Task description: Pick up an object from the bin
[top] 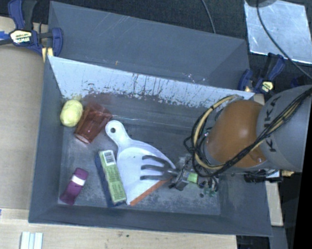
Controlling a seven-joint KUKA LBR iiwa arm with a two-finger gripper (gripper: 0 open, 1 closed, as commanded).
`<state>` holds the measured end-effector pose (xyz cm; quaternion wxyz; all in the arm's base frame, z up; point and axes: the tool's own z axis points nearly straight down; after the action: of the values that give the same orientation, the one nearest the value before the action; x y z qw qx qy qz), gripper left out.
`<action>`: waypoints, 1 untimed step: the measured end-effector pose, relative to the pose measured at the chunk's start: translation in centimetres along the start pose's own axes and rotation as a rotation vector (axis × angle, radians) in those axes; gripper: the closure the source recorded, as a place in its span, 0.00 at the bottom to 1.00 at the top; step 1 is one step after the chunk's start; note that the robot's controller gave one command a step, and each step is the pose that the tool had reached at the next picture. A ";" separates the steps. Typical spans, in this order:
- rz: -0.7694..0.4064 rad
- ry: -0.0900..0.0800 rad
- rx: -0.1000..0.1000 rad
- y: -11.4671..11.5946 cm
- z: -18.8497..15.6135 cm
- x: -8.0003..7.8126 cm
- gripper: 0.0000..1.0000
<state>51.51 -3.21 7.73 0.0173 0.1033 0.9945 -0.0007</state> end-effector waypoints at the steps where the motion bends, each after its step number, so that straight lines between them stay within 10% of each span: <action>1: 0.007 0.001 0.001 0.3 0.7 -0.2 1.00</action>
Offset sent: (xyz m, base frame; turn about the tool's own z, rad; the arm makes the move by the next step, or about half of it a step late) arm 0.0144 0.0123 0.2150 0.0327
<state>51.77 -2.93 7.07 0.0168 0.1066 0.9942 -0.0010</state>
